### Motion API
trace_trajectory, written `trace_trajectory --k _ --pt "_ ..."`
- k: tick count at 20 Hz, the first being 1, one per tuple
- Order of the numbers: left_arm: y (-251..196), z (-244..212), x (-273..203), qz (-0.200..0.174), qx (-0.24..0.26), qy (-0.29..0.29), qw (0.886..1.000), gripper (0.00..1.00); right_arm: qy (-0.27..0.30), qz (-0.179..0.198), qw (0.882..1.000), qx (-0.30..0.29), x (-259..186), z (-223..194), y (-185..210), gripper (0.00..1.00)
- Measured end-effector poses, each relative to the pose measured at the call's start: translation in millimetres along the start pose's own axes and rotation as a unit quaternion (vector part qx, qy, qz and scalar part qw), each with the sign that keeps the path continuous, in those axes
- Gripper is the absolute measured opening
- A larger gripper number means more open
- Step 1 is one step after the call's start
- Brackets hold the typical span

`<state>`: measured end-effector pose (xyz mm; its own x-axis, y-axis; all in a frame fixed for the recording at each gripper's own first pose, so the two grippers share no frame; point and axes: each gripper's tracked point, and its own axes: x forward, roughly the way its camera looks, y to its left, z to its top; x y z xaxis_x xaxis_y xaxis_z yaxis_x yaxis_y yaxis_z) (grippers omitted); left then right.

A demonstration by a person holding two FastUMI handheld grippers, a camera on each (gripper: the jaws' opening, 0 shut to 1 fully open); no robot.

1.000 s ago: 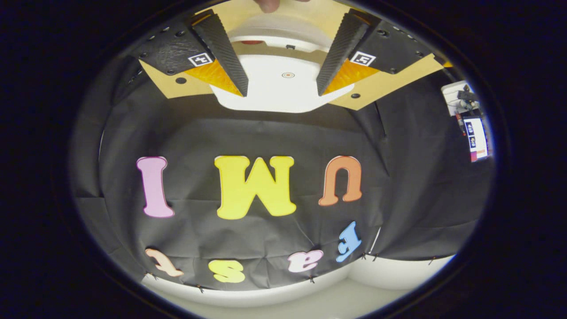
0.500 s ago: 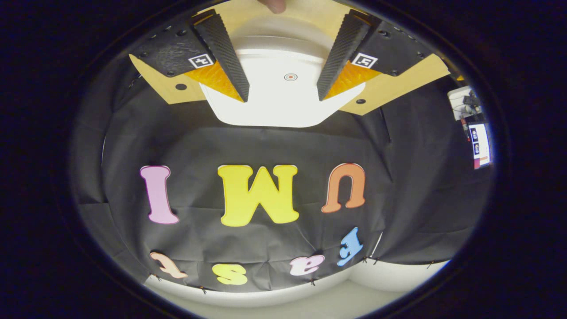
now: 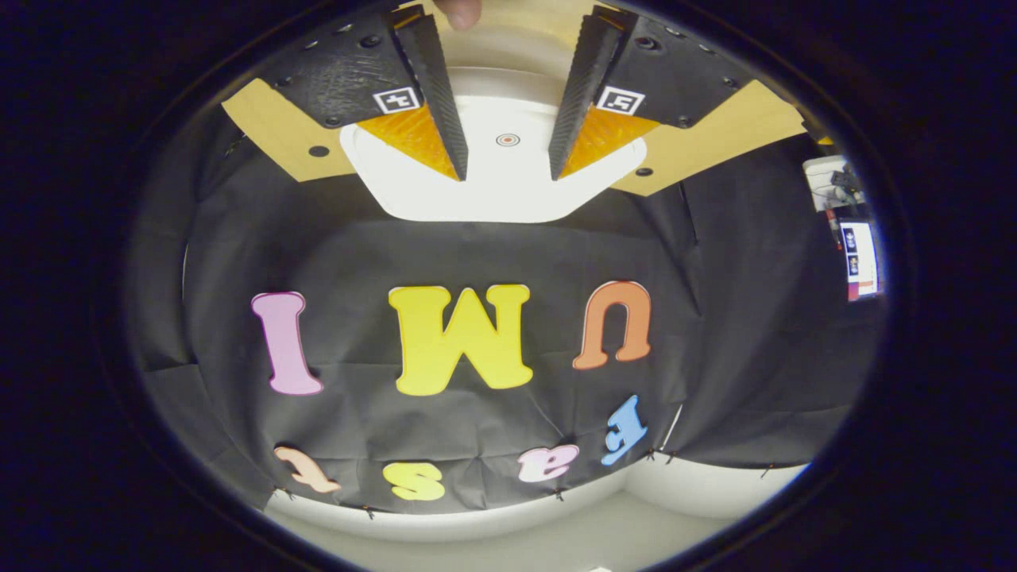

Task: Press the lid of the desktop garbage bin to open it, pick up the crumpled paper on the desktop and throw it into the bin, then pick up the pop can on the desktop and drop it into the bin, and finally close the garbage bin lid.

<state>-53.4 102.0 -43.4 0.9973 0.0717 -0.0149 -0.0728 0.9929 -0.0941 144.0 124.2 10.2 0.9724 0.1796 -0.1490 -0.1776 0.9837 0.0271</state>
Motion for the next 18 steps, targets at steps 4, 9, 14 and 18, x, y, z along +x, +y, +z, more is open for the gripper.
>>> trace_trajectory --k 4,9,14,18 --pt "-11 4 -3 -0.002 0.0 -0.008 1.0 0.99 -0.038 -0.008 0.999 -0.017 -8 1 -5 0.98" --pt "-22 8 1 0.002 0.022 -0.017 1.0 0.99 -0.099 -0.029 0.995 -0.007 -61 13 -27 0.97" --pt "-32 -2 0 -0.015 0.023 -0.011 1.0 0.99 -0.107 -0.072 0.991 -0.03 -136 -32 -57 0.97" --pt "-38 3 0 -0.024 0.025 -0.02 0.999 0.99 -0.102 -0.075 0.991 -0.05 -169 -49 -53 0.97"
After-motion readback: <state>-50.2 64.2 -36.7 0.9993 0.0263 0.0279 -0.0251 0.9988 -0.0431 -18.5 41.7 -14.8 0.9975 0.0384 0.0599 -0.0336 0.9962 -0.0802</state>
